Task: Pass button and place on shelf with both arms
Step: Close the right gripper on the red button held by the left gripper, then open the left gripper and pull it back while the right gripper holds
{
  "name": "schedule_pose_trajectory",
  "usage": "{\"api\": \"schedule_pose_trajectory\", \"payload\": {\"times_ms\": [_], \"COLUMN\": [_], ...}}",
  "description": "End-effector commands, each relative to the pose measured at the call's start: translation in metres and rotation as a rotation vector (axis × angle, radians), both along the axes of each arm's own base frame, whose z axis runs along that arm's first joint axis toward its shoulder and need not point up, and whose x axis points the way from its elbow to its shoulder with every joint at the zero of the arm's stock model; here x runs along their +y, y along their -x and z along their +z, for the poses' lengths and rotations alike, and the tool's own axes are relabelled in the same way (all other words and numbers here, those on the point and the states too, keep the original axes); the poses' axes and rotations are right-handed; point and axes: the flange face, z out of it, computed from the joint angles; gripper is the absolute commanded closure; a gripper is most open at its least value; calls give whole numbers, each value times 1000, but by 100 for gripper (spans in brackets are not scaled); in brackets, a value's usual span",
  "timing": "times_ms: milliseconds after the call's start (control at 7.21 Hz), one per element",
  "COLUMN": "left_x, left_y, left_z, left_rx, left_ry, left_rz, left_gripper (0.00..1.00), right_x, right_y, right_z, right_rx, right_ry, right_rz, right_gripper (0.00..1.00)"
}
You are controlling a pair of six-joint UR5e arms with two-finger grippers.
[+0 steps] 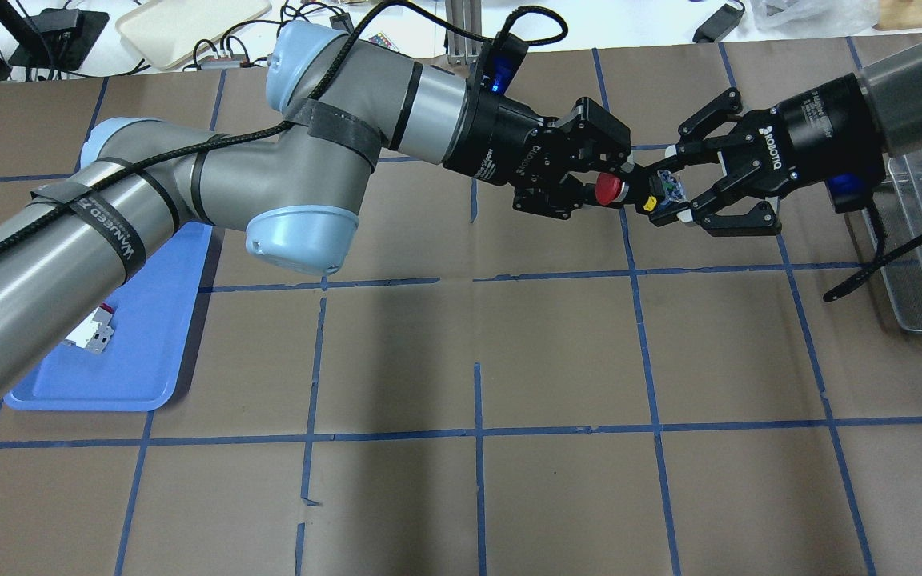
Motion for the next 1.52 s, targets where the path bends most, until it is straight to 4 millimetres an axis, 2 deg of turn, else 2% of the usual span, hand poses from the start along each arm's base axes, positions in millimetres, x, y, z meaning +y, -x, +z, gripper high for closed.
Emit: {"api": "schedule_pose_trajectory", "payload": {"times_ms": [0, 139, 277, 554, 693, 970, 1109, 1248, 1386], "left_x": [0, 1, 2, 8, 4, -16, -21, -21, -16], "left_y": [0, 0, 0, -4, -13, -57, -71, -78, -84], "left_z": [-1, 2, 2, 18, 22, 33, 34, 31, 40], "left_rx": [0, -1, -2, 5, -14, -68, -118, -238, -344], "left_ry": [-1, 4, 4, 32, 50, 75, 91, 121, 128], "left_rz": [0, 0, 0, 2, 22, 114, 145, 166, 163], "left_gripper": [100, 30, 1, 0, 0, 0, 0, 0, 0], "right_x": [1, 1, 1, -1, -2, -2, -2, -10, -30], "right_y": [0, 0, 0, 3, 10, 35, 46, 62, 83], "right_z": [2, 3, 4, 6, 7, 22, 30, 35, 50], "right_rx": [-1, 0, -1, 11, 66, 331, 434, 520, 608], "right_ry": [-4, -1, 1, 6, 31, 197, 249, 283, 317], "right_rz": [0, 0, -1, 2, 32, 335, 473, 615, 759], "right_gripper": [81, 83, 85, 89, 90, 90, 91, 91, 90]}}
